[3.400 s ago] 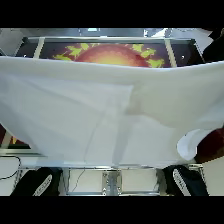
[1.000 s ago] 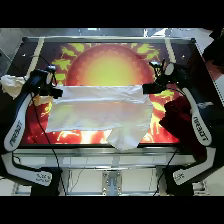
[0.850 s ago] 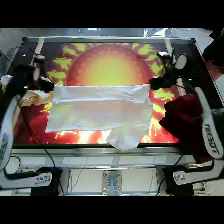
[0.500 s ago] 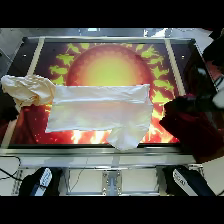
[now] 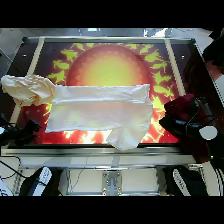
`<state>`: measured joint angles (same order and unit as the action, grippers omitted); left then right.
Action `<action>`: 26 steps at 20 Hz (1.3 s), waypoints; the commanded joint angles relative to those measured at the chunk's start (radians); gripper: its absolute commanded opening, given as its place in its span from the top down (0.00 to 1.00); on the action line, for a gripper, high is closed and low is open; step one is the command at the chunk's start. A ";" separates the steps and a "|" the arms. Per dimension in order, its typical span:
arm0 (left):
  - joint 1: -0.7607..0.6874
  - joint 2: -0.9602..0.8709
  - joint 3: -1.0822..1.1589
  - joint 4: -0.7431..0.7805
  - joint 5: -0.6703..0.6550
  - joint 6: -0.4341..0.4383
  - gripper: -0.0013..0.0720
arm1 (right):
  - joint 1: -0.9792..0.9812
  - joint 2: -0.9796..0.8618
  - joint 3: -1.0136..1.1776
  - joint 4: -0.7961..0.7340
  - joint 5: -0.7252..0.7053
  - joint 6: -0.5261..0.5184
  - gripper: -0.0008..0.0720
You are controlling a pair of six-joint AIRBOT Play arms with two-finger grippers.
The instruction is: Fold the shirts.
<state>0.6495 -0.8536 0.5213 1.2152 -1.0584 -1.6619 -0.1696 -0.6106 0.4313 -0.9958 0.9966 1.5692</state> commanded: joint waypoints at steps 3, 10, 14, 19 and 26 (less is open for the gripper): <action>0.009 -0.112 -0.010 -0.154 -0.042 0.059 0.33 | 0.002 -0.087 -0.267 0.440 0.135 -0.062 0.35; 0.009 -0.196 -0.010 -0.247 -0.038 0.102 0.33 | 0.002 -0.113 -0.332 0.505 0.109 -0.078 0.36; 0.008 -0.212 -0.011 -0.248 -0.038 0.098 0.33 | 0.018 -0.114 -0.339 0.502 0.094 -0.058 0.37; 0.006 -0.257 -0.011 -0.282 -0.026 0.088 0.33 | 0.269 -0.135 -0.349 0.520 -0.081 0.039 0.37; 0.006 -0.302 -0.011 -0.352 0.081 0.088 0.33 | 0.359 -0.164 -0.346 0.609 -0.210 0.040 0.37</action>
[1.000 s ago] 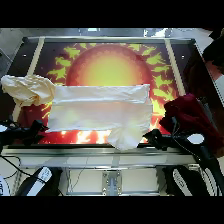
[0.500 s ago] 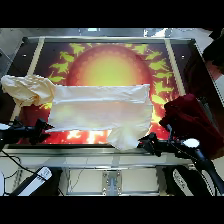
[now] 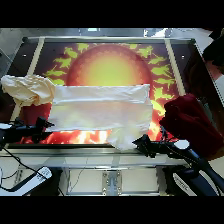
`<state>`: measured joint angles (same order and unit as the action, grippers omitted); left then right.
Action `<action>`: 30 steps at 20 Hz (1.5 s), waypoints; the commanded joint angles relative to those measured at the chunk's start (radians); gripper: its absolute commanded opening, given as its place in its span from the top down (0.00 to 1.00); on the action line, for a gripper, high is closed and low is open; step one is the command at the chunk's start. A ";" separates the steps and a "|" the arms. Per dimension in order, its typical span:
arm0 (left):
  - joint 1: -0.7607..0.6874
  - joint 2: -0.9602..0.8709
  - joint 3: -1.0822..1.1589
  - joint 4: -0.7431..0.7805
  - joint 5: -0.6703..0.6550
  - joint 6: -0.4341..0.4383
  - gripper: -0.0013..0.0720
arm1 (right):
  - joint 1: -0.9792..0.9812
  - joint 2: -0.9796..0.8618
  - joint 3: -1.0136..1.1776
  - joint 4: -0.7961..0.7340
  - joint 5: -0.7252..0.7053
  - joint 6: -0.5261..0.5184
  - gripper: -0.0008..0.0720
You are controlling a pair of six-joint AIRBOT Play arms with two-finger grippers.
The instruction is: Fold the shirts.
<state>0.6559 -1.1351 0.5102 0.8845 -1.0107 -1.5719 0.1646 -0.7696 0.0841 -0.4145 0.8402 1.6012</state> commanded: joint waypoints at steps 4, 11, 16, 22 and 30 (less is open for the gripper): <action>-0.003 -0.080 -0.001 -0.021 0.001 -0.002 0.33 | 0.025 -0.005 0.001 0.035 -0.057 0.008 0.37; -0.016 -0.099 -0.001 -0.022 0.044 0.002 0.76 | 0.025 -0.005 0.001 0.049 -0.089 0.012 0.37; -0.035 -0.099 -0.001 -0.022 0.053 0.003 0.90 | 0.026 -0.042 0.001 0.049 -0.093 0.014 0.37; -0.038 -0.090 0.002 -0.022 0.056 0.013 0.96 | 0.025 -0.059 0.021 0.192 -0.065 -0.191 0.97; 0.080 0.269 0.037 -0.026 -0.008 0.175 0.96 | 0.023 0.019 0.394 -0.032 0.169 -0.164 0.97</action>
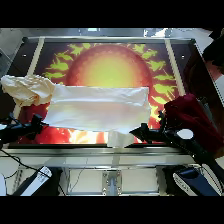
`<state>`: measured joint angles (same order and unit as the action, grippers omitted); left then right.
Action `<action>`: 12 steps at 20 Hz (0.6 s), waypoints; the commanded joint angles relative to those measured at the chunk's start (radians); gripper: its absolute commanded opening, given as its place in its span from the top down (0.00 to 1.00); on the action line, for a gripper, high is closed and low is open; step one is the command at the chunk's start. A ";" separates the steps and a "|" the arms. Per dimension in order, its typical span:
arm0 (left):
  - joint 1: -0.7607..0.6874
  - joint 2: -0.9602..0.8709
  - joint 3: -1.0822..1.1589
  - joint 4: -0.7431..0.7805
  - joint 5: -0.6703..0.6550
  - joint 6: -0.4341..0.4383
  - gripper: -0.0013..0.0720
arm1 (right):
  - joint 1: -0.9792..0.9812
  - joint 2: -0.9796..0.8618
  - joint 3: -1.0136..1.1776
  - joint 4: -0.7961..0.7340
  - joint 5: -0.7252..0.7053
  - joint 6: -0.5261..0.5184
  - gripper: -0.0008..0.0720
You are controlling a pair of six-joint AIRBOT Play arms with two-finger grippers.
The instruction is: Fold the shirts.
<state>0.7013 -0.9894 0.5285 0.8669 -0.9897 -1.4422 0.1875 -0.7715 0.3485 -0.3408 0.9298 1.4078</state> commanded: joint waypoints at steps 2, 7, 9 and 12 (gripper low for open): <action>-0.010 0.147 0.078 -0.012 -0.099 0.081 0.96 | 0.000 0.021 0.240 -0.278 0.097 0.113 0.97; -0.168 0.145 0.288 0.035 -0.125 0.097 0.97 | -0.001 0.019 0.434 -0.608 0.163 0.209 0.97; -0.242 0.117 0.347 0.102 -0.034 0.097 0.97 | -0.001 -0.014 0.471 -0.669 0.116 0.218 0.98; -0.400 -0.006 0.398 0.210 0.131 0.080 0.97 | -0.001 -0.159 0.498 -0.686 0.017 0.187 0.97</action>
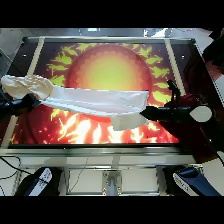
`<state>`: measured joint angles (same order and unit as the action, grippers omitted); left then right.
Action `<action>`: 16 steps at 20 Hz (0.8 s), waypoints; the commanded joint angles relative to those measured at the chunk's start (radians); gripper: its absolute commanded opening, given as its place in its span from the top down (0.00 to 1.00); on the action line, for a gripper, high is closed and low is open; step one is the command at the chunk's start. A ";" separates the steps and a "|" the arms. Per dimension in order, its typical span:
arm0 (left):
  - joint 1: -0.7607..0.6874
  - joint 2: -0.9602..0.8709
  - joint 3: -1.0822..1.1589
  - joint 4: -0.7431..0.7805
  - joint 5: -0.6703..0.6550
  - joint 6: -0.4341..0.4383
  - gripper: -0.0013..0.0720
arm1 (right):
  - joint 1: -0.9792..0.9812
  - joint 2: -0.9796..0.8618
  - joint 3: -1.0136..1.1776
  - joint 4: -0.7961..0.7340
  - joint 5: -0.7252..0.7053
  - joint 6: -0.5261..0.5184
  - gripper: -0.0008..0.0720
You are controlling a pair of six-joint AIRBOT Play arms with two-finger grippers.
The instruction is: Fold the shirts.
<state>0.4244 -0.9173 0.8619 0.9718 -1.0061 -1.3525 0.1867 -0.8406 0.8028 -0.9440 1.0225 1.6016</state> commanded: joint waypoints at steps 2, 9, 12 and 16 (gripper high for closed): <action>-0.192 -0.200 0.123 0.221 0.245 -0.111 0.97 | -0.011 -0.215 0.082 -0.092 -0.143 -0.014 0.97; -0.292 -0.604 0.421 0.338 0.326 -0.129 0.97 | -0.032 -0.599 0.383 -0.147 -0.268 -0.050 0.98; -0.320 -0.713 0.472 0.340 0.366 -0.125 0.97 | -0.031 -0.744 0.486 -0.153 -0.280 -0.050 0.98; -0.356 -0.780 0.473 0.434 0.424 -0.126 0.97 | -0.031 -0.869 0.541 -0.153 -0.283 -0.049 0.98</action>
<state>0.0940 -1.6352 1.3163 1.3350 -0.6285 -1.4776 0.1558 -1.6150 1.2934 -1.0904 0.7506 1.5532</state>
